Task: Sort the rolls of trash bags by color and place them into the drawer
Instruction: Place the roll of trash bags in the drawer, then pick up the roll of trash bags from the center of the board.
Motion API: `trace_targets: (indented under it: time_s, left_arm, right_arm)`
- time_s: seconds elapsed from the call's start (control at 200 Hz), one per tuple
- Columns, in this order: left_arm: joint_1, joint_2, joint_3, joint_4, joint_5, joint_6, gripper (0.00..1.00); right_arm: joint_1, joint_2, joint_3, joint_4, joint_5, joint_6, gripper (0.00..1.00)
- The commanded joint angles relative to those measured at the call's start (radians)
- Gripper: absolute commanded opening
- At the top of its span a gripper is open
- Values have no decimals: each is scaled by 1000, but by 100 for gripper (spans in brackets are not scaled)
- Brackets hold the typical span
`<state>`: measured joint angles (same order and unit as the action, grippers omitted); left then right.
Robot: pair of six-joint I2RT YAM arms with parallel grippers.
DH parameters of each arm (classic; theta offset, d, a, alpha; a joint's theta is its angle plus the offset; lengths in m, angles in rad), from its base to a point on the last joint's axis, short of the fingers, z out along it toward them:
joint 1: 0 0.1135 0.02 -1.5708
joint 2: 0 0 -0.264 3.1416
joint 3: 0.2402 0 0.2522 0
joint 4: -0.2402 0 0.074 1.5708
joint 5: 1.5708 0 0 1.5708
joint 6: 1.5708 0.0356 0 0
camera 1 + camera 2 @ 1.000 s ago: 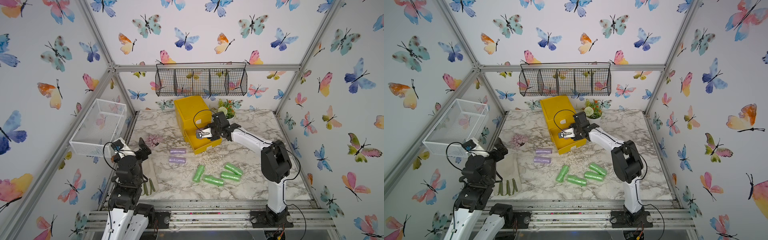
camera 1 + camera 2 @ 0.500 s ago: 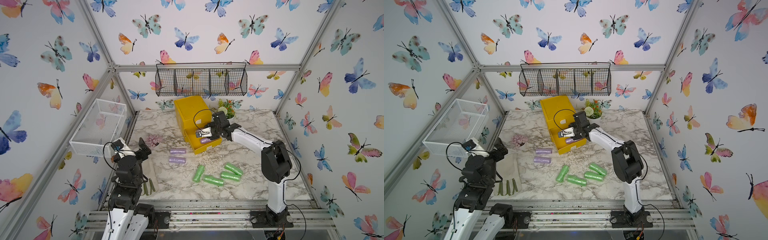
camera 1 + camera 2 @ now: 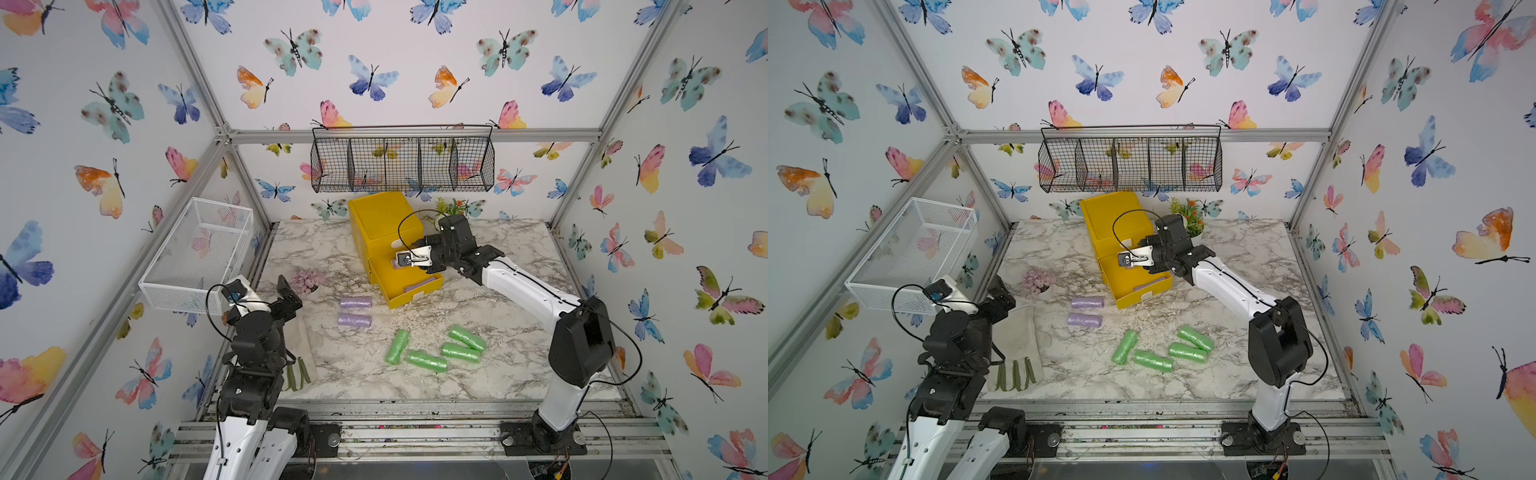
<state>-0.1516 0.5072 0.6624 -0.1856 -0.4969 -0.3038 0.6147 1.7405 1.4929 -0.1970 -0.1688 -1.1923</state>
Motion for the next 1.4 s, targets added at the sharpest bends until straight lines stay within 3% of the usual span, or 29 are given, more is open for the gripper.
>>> trace_targets:
  time_s: [0.0,0.205,0.42,0.546,0.691,0.906,0.996,1.181,1.396]
  left_arm:
    - [6,6,18,-5,3,0,95]
    - [5,50,52,-60,14,-62,83]
    - [4,129,143,-181,144,-115,76]
    - [2,200,219,-304,184,-181,74]
    - [-22,283,293,-399,220,-237,72]
    - [-109,418,356,-467,288,-320,70]
    - [-144,495,374,-501,332,-365,71]
    - [-144,606,335,-493,489,-456,71]
    - [-144,714,302,-471,591,-519,73]
  right_arm:
    - [-3,-112,-72,108,-26,194,41]
    - [-3,-324,-184,252,132,725,41]
    - [-4,-542,-288,204,352,1104,45]
    - [-3,-637,-327,110,444,1253,45]
    - [-4,-732,-373,11,504,1368,45]
    - [-4,-818,-428,-60,497,1485,45]
    - [-4,-828,-431,-87,497,1503,45]
    - [-4,-854,-445,-108,495,1516,45]
    - [-4,-879,-462,-115,505,1516,45]
